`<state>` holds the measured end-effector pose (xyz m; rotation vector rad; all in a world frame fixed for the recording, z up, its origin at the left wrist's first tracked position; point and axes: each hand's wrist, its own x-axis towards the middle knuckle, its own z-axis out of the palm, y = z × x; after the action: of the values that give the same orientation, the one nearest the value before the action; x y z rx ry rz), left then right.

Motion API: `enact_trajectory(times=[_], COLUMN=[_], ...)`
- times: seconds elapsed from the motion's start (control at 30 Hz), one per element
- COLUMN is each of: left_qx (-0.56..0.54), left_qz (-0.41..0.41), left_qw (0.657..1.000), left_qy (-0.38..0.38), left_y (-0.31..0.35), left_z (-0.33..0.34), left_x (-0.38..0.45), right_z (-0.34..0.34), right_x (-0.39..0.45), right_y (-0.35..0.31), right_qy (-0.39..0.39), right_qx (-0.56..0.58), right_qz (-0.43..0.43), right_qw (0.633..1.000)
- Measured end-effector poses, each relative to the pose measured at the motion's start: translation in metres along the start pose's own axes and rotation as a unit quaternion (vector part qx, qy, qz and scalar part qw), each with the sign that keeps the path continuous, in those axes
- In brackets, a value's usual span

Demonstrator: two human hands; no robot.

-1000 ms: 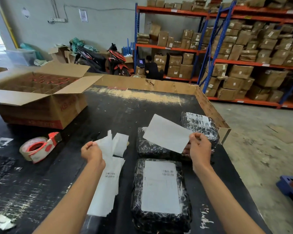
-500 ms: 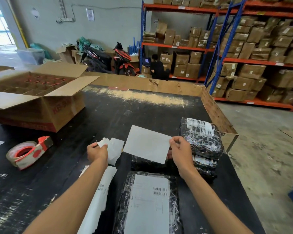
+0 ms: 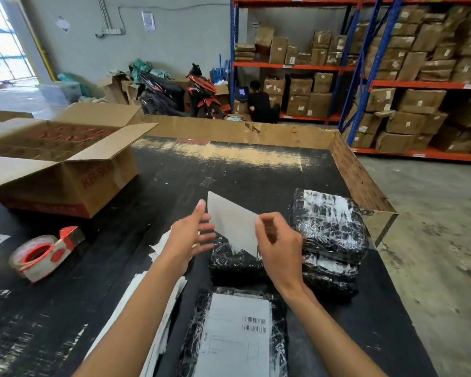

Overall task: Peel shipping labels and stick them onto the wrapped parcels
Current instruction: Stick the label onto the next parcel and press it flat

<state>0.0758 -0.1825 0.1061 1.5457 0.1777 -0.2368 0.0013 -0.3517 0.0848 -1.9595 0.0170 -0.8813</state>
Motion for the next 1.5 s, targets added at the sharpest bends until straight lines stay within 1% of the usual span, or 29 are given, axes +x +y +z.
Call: enact_trajectory(times=[0.03, 0.07, 0.13, 0.2, 0.27, 0.3, 0.43, 0.5, 0.57, 0.6, 0.67, 0.73, 0.8, 0.9, 1.03, 1.23, 1.4, 1.5], left_qx=[-0.009, -0.013, -0.022, -0.028, -0.020, -0.014, 0.012, 0.032, 0.040, 0.045, 0.054, 0.056, 0.065, 0.085, 0.158, 0.234, 0.314, 0.336], left_qz=[-0.008, -0.002, 0.014, 0.026, 0.044, 0.057, 0.112, 0.124, 0.130, 0.130, 0.117, 0.092, 0.075, 0.064, 0.068, 0.068, 0.096, 0.117], left_qw=[1.000, 1.000, 0.999, 0.999, 0.999, 0.998, 0.994, 0.992, 0.991, 0.990, 0.992, 0.994, 0.993, 0.991, 0.982, 0.966, 0.941, 0.931], left_qy=[-0.019, -0.021, -0.020, -0.022, -0.014, -0.008, -0.001, 0.000, 0.014, 0.018, 0.002, -0.035, -0.058, -0.081, -0.084, -0.085, -0.086, -0.077], left_y=[0.005, 0.007, 0.010, 0.009, 0.007, 0.007, 0.007, 0.002, -0.003, -0.005, -0.007, -0.010, -0.016, -0.025, -0.035, -0.044, -0.048, -0.050], left_z=[0.003, 0.006, 0.013, 0.018, 0.021, 0.022, 0.021, 0.021, 0.019, 0.017, 0.012, 0.011, 0.011, 0.013, 0.015, 0.018, 0.025, 0.026], left_x=[-0.001, 0.001, 0.004, 0.008, 0.010, 0.012, 0.019, 0.024, 0.030, 0.034, 0.041, 0.046, 0.052, 0.062, 0.075, 0.090, 0.089, 0.089], right_z=[0.001, 0.002, 0.003, 0.004, 0.004, 0.005, 0.009, 0.009, 0.008, 0.007, 0.006, 0.006, 0.007, 0.013, 0.019, 0.025, 0.029, 0.031], right_x=[-0.002, -0.004, -0.005, -0.005, -0.006, -0.006, -0.007, -0.006, -0.006, -0.006, -0.002, 0.004, 0.009, 0.013, 0.016, 0.020, 0.015, 0.016], right_y=[0.000, 0.001, 0.008, 0.014, 0.019, 0.021, 0.025, 0.027, 0.029, 0.029, 0.034, 0.038, 0.041, 0.052, 0.058, 0.065, 0.067, 0.064], right_qy=[-0.013, -0.020, -0.016, -0.009, -0.019, -0.040, -0.177, -0.218, -0.259, -0.266, -0.235, -0.218, -0.213, -0.177, -0.200, -0.201, -0.209, -0.220], right_qx=[-0.030, -0.062, -0.114, -0.143, -0.158, -0.162, -0.174, -0.187, -0.165, -0.130, -0.069, -0.042, -0.031, -0.074, -0.092, -0.118, -0.151, -0.169], right_qz=[-0.063, -0.123, -0.206, -0.252, -0.257, -0.243, -0.137, -0.107, -0.039, 0.016, 0.117, 0.173, 0.192, 0.206, 0.237, 0.254, 0.252, 0.247], right_qw=[0.997, 0.990, 0.972, 0.957, 0.953, 0.956, 0.959, 0.952, 0.951, 0.955, 0.962, 0.960, 0.958, 0.960, 0.946, 0.939, 0.933, 0.928])
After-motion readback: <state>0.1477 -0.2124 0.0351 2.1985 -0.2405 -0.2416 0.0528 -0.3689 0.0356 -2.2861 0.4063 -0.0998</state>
